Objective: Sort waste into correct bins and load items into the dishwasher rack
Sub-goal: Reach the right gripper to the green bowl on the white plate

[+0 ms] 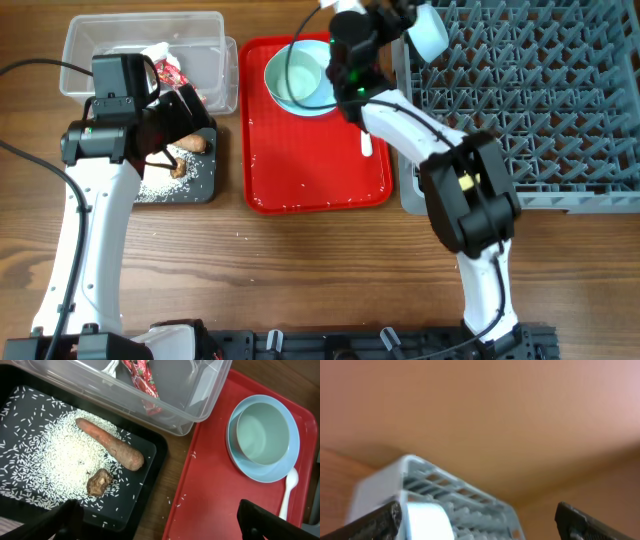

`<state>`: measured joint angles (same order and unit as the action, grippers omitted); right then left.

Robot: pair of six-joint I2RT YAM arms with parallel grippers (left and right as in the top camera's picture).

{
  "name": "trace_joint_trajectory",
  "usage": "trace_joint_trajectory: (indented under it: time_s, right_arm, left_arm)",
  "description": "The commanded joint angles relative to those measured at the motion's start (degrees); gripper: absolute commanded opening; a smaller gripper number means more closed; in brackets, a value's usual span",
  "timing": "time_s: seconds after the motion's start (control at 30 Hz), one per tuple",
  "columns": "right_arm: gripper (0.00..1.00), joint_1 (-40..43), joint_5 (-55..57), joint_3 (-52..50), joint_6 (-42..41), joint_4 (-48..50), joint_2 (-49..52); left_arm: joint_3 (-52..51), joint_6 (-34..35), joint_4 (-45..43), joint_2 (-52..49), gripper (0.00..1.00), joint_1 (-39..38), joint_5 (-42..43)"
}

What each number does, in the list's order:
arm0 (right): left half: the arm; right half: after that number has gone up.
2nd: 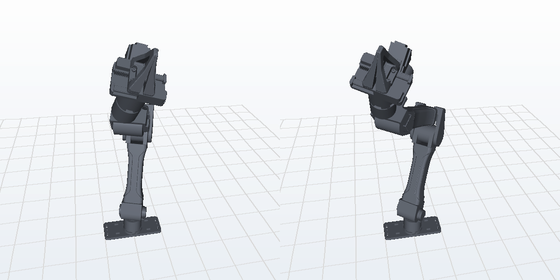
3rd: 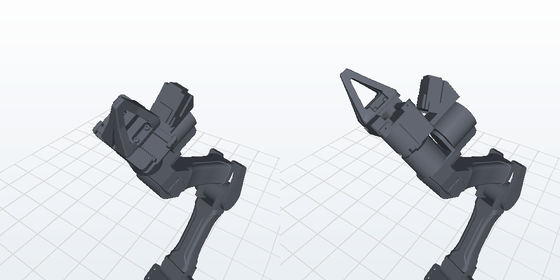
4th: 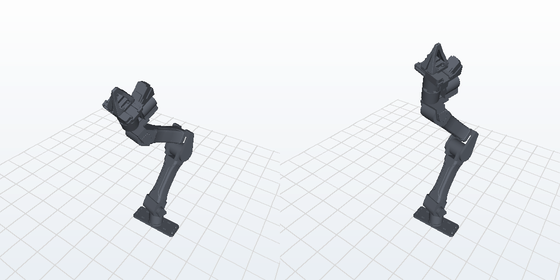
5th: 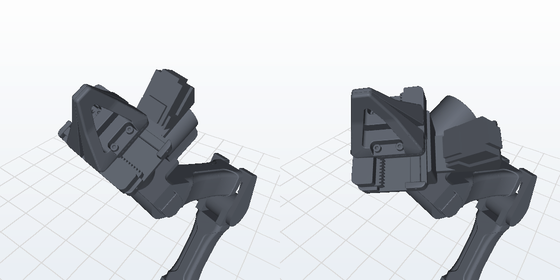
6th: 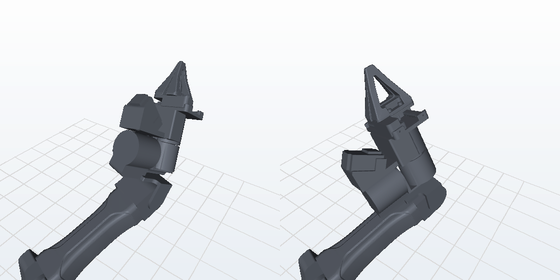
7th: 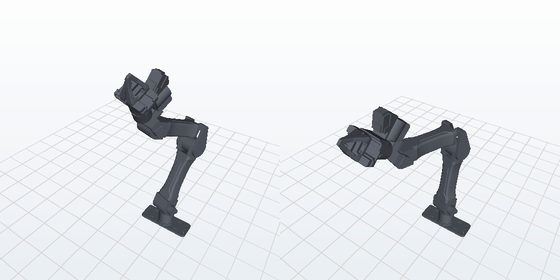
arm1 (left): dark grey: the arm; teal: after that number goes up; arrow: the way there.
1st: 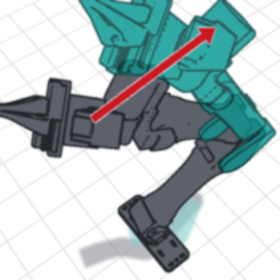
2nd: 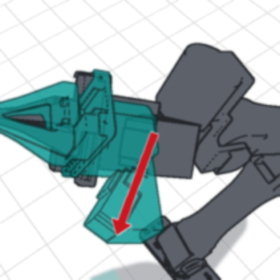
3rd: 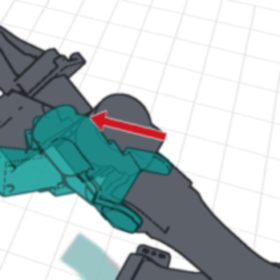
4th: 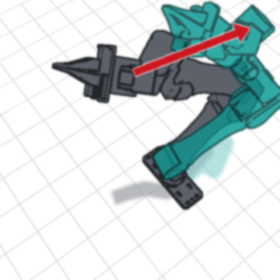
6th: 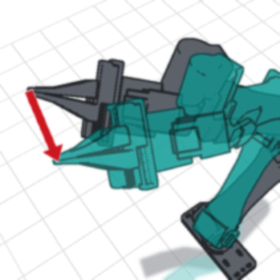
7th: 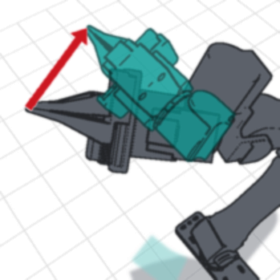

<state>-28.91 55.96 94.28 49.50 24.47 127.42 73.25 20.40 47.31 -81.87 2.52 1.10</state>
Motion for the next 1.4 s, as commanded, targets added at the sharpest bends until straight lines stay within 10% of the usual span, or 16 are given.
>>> trace_joint_trajectory:
  time_s: [0.0,0.27,0.6,1.37]
  right_arm:
    - [1.0,-1.9,-19.9,0.1,-30.0,-18.5,-8.2]
    - [1.0,0.3,-44.8,0.1,-84.7,-43.5,-21.0]
    - [0.78,1.6,-58.9,19.6,-79.4,-62.1,-7.1]
    - [0.07,1.7,-56.8,20.3,-82.7,-60.2,10.0]
  left_arm:
    - [0.3,-0.5,-0.1,-0.3,1.0,0.0,-0.8]
    - [0.3,-0.5,-0.1,-0.3,1.0,0.0,-0.8]
    - [0.3,-0.5,0.0,-0.3,1.0,0.0,-0.8]
    - [0.3,-0.5,-0.1,-0.3,1.0,0.0,-0.8]
